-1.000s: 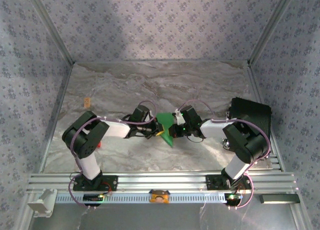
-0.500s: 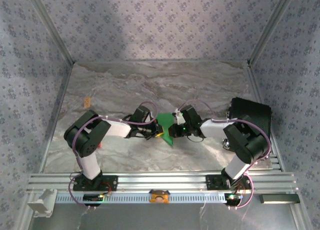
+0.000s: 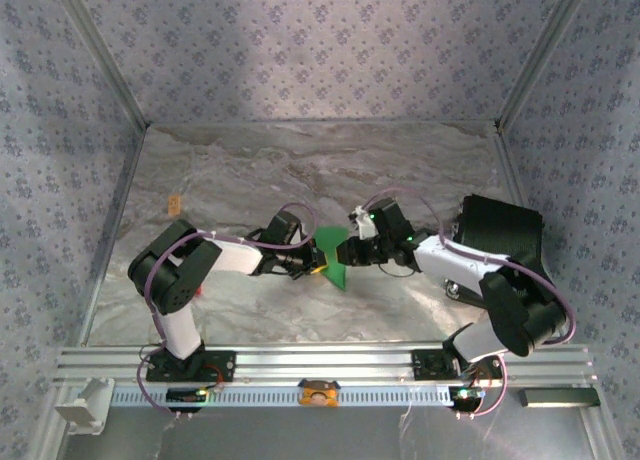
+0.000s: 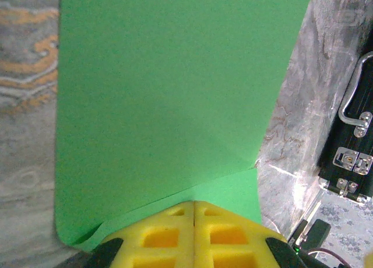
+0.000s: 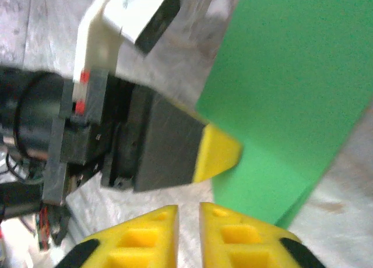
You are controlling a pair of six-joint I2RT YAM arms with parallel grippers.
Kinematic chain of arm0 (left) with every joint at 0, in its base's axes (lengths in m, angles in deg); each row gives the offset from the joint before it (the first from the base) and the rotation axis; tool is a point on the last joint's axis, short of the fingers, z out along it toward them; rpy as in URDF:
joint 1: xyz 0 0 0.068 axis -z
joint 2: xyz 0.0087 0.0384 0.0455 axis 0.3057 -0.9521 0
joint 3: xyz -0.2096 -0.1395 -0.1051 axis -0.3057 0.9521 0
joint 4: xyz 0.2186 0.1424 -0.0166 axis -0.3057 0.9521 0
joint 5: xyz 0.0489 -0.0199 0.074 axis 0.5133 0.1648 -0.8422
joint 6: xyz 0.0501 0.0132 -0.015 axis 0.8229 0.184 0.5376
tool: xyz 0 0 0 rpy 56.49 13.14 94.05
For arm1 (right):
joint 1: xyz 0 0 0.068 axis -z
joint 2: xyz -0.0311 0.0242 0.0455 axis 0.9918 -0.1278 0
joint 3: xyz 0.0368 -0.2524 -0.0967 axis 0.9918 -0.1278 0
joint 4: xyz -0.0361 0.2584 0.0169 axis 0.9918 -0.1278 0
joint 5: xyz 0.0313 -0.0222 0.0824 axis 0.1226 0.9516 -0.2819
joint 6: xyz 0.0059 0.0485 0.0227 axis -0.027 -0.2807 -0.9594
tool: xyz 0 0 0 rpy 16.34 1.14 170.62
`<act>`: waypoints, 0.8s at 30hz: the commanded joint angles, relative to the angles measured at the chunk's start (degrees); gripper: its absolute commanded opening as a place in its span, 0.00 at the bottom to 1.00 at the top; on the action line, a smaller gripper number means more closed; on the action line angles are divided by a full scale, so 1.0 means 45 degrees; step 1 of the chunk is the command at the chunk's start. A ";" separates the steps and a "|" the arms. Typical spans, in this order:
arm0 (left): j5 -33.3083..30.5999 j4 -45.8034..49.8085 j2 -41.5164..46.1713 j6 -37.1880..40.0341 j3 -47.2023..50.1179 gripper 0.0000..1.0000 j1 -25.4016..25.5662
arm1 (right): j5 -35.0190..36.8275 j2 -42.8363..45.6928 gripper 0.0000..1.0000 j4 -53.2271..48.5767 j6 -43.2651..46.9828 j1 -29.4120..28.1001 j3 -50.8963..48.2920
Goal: Fold a paper plane with a square sheet of paper (pick it up from the middle)
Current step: Third fold the triangle at the center of the table.
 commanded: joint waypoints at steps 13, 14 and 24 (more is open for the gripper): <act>-0.0066 0.0529 -0.0230 0.0319 -0.0149 0.00 -0.0010 | 0.0523 -0.2243 0.05 -0.1330 -0.0232 -0.1502 0.1537; -0.0066 0.0523 -0.0230 0.0319 -0.0133 0.00 0.0004 | 0.0625 -0.2383 0.05 -0.1517 -0.0210 -0.1573 0.1644; -0.0066 0.0471 -0.0211 0.0319 -0.0129 0.00 0.0003 | 0.1196 -0.2817 0.05 -0.1977 -0.0081 -0.1597 0.1344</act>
